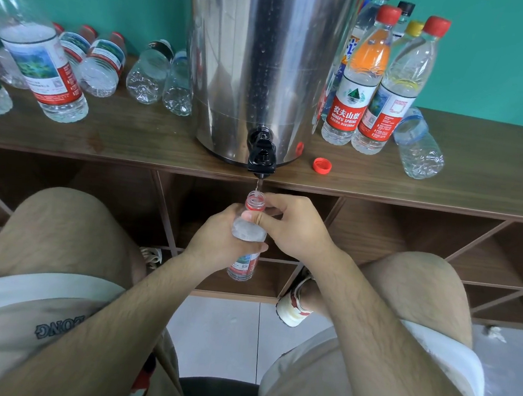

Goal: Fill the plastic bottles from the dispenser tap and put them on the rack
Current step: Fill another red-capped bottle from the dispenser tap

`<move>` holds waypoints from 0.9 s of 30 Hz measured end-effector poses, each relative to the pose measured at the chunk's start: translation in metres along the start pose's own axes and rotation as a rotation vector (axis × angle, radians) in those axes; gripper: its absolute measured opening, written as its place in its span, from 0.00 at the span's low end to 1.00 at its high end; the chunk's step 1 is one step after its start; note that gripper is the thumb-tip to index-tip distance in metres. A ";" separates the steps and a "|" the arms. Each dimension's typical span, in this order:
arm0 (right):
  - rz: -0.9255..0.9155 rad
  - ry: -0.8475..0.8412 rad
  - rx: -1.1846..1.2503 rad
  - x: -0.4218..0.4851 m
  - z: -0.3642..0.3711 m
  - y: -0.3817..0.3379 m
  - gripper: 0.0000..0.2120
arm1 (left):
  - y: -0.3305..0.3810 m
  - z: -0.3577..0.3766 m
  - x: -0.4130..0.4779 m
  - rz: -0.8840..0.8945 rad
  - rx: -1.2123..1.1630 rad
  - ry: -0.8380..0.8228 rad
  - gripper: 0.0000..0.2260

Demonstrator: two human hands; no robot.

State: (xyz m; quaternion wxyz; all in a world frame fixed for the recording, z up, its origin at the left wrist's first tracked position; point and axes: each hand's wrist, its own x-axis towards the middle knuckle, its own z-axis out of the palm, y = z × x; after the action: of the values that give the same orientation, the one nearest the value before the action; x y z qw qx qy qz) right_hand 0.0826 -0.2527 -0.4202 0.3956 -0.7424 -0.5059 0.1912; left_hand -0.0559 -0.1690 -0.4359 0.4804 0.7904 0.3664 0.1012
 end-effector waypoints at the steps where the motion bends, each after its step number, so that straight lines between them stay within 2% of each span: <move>1: 0.000 0.000 -0.004 0.000 0.000 0.000 0.15 | 0.000 0.000 0.000 0.001 0.005 -0.001 0.30; 27: -0.003 0.006 -0.031 0.000 -0.001 0.001 0.15 | -0.004 0.002 0.003 0.004 0.003 -0.003 0.30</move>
State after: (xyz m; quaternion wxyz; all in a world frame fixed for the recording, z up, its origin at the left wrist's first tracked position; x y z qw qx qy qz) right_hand 0.0836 -0.2532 -0.4204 0.3859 -0.7482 -0.5087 0.1804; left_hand -0.0544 -0.1674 -0.4405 0.4797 0.7919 0.3642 0.1004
